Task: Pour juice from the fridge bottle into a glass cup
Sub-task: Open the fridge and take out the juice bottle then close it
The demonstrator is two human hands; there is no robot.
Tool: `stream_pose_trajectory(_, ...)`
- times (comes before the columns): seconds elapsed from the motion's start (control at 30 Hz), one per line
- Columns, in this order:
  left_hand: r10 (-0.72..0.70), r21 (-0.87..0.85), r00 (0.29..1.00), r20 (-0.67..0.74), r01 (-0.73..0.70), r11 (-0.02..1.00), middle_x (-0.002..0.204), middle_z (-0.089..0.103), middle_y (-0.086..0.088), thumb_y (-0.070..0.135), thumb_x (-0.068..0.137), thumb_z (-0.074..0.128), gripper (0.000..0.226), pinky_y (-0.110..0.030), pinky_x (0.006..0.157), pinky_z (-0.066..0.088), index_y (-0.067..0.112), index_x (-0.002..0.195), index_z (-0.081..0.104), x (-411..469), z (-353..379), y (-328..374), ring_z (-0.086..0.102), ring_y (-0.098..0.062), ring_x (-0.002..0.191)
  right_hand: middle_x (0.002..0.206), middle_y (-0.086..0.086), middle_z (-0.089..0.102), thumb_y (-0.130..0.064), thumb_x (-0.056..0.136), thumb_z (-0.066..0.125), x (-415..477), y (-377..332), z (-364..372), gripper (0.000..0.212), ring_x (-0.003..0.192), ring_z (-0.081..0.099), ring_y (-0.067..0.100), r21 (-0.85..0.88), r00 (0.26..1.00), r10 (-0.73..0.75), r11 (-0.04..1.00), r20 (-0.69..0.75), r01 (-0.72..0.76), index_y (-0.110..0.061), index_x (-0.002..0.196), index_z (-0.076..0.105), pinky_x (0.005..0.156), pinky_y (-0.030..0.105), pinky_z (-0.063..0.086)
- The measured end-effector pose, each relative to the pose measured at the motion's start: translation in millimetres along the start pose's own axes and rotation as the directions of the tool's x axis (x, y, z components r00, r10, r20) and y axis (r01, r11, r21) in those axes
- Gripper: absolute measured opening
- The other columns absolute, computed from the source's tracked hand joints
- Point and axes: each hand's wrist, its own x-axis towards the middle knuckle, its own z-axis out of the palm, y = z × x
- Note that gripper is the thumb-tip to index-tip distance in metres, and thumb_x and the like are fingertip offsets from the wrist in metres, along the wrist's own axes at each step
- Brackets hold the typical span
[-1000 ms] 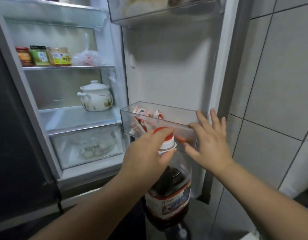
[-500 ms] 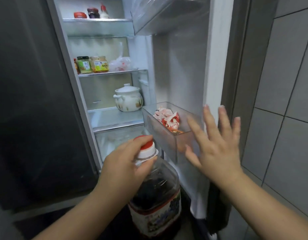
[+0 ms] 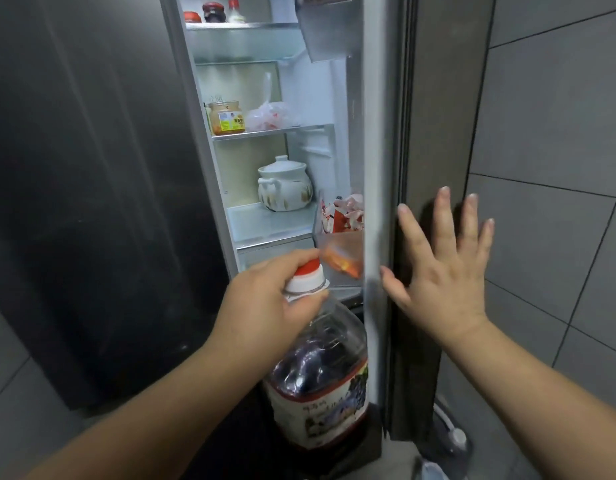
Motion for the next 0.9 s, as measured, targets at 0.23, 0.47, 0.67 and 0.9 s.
stream_pose_trajectory(0.23, -0.031, -0.019, 0.998, 0.056, 0.032, 0.999, 0.114, 0.064, 0.017, 0.028, 0.076, 0.079, 0.052, -0.026, 0.091, 0.052, 0.037, 0.124, 0.060, -14.7, -13.4, -46.6, 0.059, 0.003, 0.102, 0.162, 0.019, -0.001, -0.070, 0.073, 0.059, -51.0, -41.5, 37.7, 0.113, 0.148, 0.002, 0.037, 0.240, 0.888, 0.282, 0.893, 0.363, -0.382, -0.021, 0.154, -0.001, 0.117, 0.061, 0.011)
stream_pose_trajectory(0.47, 0.048, 0.113, 0.993, 0.111, -0.061, 0.992, 0.110, 0.057, 0.017, 0.040, 0.073, 0.071, 0.054, -0.021, 0.084, 0.049, 0.031, 0.123, 0.054, -17.3, -4.3, -84.6, 0.060, -0.002, 0.098, 0.163, 0.014, 0.000, -0.064, 0.082, 0.054, -49.1, -103.7, 96.8, 0.102, 0.149, -0.001, 0.033, 0.404, 0.889, 0.184, 0.839, 0.420, -0.365, -0.024, 0.154, -0.006, 0.117, 0.051, 0.001)
stream_pose_trajectory(0.67, 0.007, 0.159, 0.997, 0.076, -0.019, 0.987, 0.116, 0.065, 0.011, 0.037, 0.073, 0.079, 0.054, -0.040, 0.086, 0.056, 0.030, 0.123, 0.059, -23.5, 17.6, -121.9, 0.064, -0.007, 0.103, 0.163, 0.004, -0.008, -0.064, 0.084, 0.057, -135.1, -103.9, 163.3, 0.095, 0.149, -0.007, 0.018, 0.521, 0.610, 0.363, 0.318, 0.705, -0.792, -0.034, 0.154, 0.000, 0.118, 0.034, 0.000)
stream_pose_trajectory(0.9, -0.039, 0.196, 0.998, 0.049, 0.028, 0.980, 0.120, 0.057, 0.022, 0.042, 0.076, 0.070, 0.052, -0.025, 0.089, 0.054, 0.034, 0.124, 0.053, -29.3, 54.0, -159.6, 0.057, 0.002, 0.110, 0.145, 0.012, 0.048, -0.086, 0.056, 0.065, -175.1, -117.5, 254.3, 0.110, 0.120, 0.057, 0.036, -0.343, -0.281, -0.210, -0.720, 0.936, -0.603, -0.027, 0.145, 0.040, 0.086, 0.050, 0.055)
